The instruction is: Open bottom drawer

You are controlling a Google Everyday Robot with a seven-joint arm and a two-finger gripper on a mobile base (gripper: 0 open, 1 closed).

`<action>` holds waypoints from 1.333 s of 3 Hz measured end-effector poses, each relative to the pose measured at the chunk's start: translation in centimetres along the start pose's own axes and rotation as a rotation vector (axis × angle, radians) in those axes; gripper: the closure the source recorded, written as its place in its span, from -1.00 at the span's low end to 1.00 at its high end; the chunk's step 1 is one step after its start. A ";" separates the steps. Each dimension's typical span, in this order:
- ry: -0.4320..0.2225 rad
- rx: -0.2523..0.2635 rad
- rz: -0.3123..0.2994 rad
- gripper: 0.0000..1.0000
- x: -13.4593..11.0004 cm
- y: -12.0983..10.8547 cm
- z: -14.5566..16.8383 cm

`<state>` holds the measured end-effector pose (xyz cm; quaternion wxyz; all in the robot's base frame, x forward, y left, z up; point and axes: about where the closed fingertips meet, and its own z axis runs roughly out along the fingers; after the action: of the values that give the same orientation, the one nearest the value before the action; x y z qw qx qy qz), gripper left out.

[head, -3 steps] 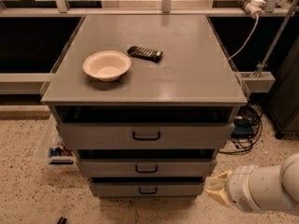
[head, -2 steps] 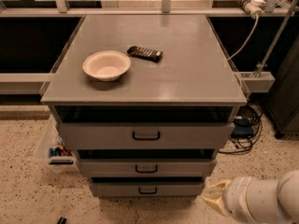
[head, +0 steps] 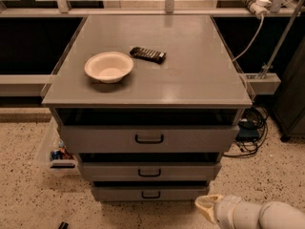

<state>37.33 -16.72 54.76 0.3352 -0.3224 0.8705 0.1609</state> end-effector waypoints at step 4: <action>-0.111 0.149 0.144 1.00 2.1 -11.9 11.0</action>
Offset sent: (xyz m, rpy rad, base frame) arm 0.1755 -0.0666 -0.1353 0.0385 -0.0813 -0.2686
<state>49.40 -20.98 44.57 0.3936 -0.2236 0.8811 0.1369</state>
